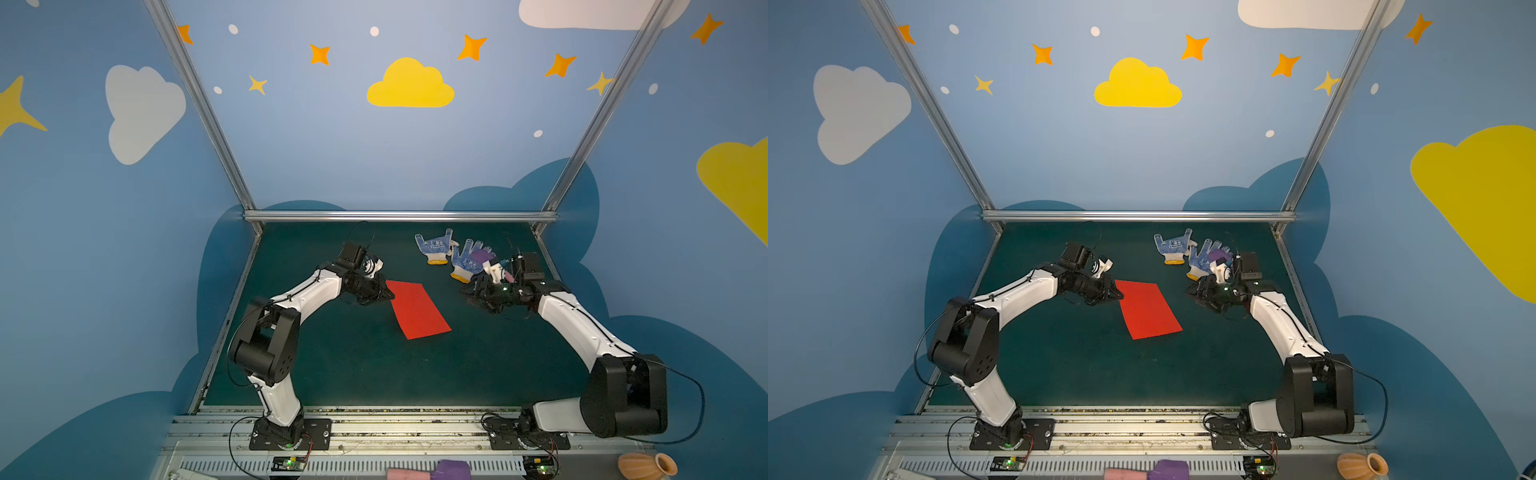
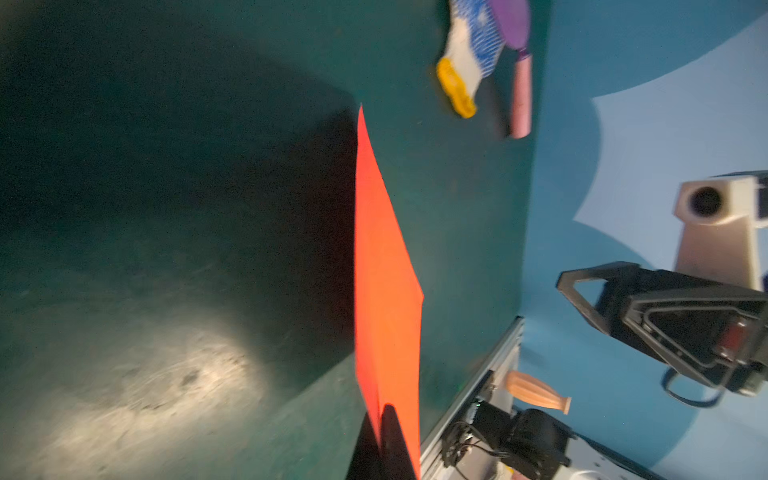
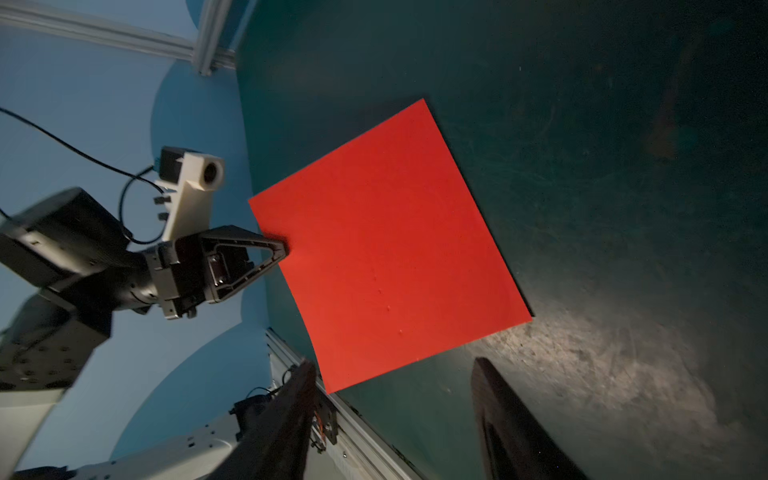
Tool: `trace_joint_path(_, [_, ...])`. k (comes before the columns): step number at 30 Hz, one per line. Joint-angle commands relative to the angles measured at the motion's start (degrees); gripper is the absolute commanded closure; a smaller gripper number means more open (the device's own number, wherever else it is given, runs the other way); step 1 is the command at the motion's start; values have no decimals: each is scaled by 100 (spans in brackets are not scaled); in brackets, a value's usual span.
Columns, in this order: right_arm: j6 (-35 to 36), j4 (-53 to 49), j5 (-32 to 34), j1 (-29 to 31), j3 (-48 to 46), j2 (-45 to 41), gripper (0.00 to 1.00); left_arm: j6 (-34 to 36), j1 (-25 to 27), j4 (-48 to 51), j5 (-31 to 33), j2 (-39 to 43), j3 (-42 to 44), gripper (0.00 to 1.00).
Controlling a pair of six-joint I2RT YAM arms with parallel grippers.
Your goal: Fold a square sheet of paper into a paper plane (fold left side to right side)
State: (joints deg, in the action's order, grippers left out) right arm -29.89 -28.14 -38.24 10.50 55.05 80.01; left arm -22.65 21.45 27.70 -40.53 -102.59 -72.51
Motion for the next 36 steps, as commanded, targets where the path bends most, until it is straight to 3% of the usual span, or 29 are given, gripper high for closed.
trace_joint_path(1, [431,79,373,454,-99,244,43,1026,39,1424,673,-241,-443,97])
trace_joint_path(8, [734,117,500,1121,205,1297,51,2151,171,2745,1632,-949,-1413,97])
trace_joint_path(13, [851,103,444,1379,768,2132,77,2368,203,3264,1970,-1570,-2169,97])
trace_joint_path(19, [1028,-108,567,1501,1439,2850,100,2490,281,3570,2267,-1962,-2674,97])
trace_joint_path(29, [1055,-161,544,1523,1978,3567,100,2450,301,3670,2307,-2112,-2917,97])
trace_joint_path(36, [985,-144,758,1525,1874,3766,100,2080,307,3511,1805,-1892,-2852,97])
